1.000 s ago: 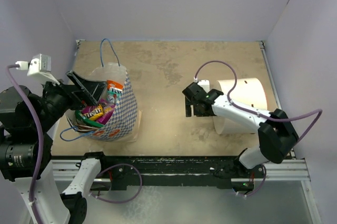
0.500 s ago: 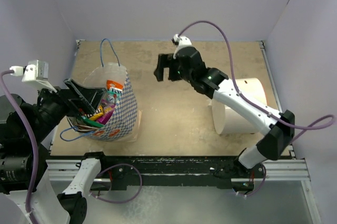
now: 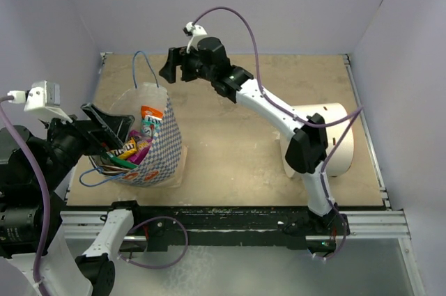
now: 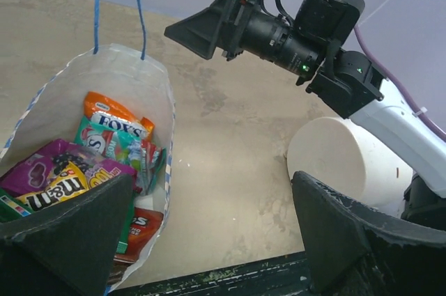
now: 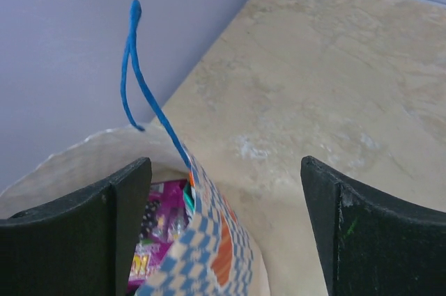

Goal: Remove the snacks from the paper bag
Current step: Adjust the paper bag at the center of the board.

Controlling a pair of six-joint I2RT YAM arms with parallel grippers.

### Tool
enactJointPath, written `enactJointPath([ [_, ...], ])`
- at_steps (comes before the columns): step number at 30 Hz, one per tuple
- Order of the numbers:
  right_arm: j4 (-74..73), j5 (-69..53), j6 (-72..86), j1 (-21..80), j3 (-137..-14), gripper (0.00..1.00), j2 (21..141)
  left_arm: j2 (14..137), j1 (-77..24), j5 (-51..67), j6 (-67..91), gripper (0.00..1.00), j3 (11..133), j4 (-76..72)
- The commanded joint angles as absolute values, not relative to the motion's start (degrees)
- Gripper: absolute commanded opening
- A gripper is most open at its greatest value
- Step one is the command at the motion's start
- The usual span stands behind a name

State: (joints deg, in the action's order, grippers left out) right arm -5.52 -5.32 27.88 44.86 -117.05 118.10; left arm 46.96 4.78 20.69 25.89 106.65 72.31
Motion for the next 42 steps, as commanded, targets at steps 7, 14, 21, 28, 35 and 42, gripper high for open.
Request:
enactJointPath([
  [7,2.86,-15.1,29.68,45.46,-134.58,0.7,129.11,48.46,4.57,11.68,24.18,0.99,110.54,73.43],
  [14,6.39,-18.54,34.44,45.68,-138.54,0.6,133.77,49.58,4.57,10.57,22.2,0.99,114.19,77.05],
  [21,7.01,-16.36,36.61,46.83,-145.55,0.49,138.31,50.02,4.57,10.04,21.53,0.99,116.09,79.26],
  [28,5.87,-9.66,36.58,46.34,-145.64,0.17,136.11,49.99,4.57,11.48,21.94,0.99,115.25,79.62],
  [35,2.32,2.7,34.35,42.66,-136.47,0.0,126.46,51.34,4.57,14.18,22.75,0.99,113.46,77.74],
  [42,2.02,8.86,33.12,38.12,-118.45,0.0,112.31,51.68,4.57,16.51,24.16,0.99,109.67,74.86],
])
